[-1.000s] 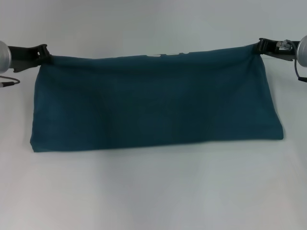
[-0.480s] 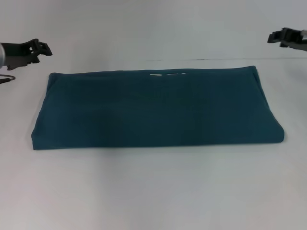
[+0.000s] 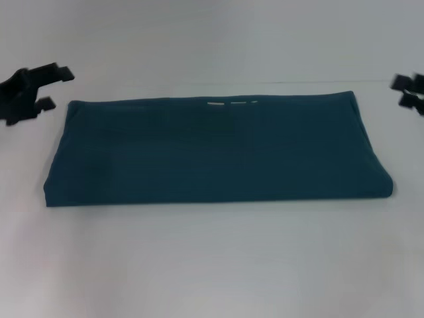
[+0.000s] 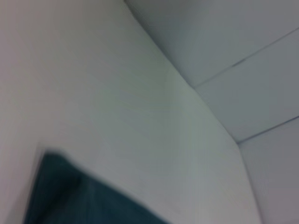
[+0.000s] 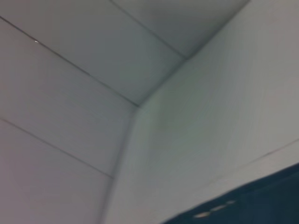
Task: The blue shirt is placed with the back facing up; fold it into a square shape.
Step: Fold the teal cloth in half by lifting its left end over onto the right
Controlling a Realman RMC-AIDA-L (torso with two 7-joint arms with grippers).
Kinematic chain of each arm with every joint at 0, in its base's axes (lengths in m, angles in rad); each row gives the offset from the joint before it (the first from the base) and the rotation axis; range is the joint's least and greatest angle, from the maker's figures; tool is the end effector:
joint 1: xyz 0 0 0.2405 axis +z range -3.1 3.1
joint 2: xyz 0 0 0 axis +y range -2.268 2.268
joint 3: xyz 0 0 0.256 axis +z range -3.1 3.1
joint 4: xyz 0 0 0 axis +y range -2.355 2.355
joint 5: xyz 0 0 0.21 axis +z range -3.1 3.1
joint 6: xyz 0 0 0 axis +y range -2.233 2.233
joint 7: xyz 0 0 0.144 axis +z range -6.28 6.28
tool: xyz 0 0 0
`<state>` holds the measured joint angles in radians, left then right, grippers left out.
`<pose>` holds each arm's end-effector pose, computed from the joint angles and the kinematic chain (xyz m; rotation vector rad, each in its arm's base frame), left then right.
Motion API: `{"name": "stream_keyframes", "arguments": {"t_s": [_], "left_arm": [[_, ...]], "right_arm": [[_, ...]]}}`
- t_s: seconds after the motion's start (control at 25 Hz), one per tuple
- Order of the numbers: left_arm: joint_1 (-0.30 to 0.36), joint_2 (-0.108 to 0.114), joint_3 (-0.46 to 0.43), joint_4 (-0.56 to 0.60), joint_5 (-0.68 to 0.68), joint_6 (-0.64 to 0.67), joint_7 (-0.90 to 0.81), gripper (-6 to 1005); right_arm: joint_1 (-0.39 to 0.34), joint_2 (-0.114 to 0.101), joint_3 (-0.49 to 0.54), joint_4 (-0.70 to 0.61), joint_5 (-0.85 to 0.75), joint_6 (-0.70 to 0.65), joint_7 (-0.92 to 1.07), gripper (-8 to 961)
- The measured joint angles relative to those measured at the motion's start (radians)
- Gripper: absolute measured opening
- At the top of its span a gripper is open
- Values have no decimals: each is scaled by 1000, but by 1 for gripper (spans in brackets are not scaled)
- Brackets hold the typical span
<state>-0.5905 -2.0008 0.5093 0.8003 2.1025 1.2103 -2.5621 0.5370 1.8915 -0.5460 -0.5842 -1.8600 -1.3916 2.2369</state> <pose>-0.2957 0.4022 0.0969 -1.7138 -1.8042 -0.8971 0.3055 0.3751 0.1020 -1.9720 1.6639 1.0246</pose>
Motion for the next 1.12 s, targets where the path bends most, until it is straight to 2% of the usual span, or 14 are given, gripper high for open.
{"name": "stream_keyframes", "arguments": {"t_s": [0.08, 0.16, 0.24, 0.4, 0.64, 0.84, 1.0, 1.12], "left_arm": [[51, -2, -30, -1, -20, 86, -21, 663], [84, -9, -63, -4, -20, 143, -43, 740], [116, -20, -89, -13, -18, 181, -65, 884], [187, -51, -113, -36, -23, 190, -134, 888], [224, -84, -121, -77, -25, 112, -194, 890], [206, -99, -123, -101, -68, 93, -166, 890], [180, -99, -116, -113, -71, 37, -170, 890], [170, -91, -114, -151, -43, -26, -170, 890]], "right_arm": [[-100, 19, 18, 34, 102, -120, -50, 594], [-124, 23, 23, 46, 118, -145, -57, 630], [-166, 34, 33, 67, 137, -180, -67, 648], [-197, 46, 40, 78, 139, -196, -79, 647], [-186, 44, 33, 80, 136, -193, -105, 646], [-177, 48, 23, 80, 132, -179, -121, 645], [-177, 53, 17, 81, 131, -159, -123, 644], [-177, 55, 17, 81, 131, -156, -124, 643]]}}
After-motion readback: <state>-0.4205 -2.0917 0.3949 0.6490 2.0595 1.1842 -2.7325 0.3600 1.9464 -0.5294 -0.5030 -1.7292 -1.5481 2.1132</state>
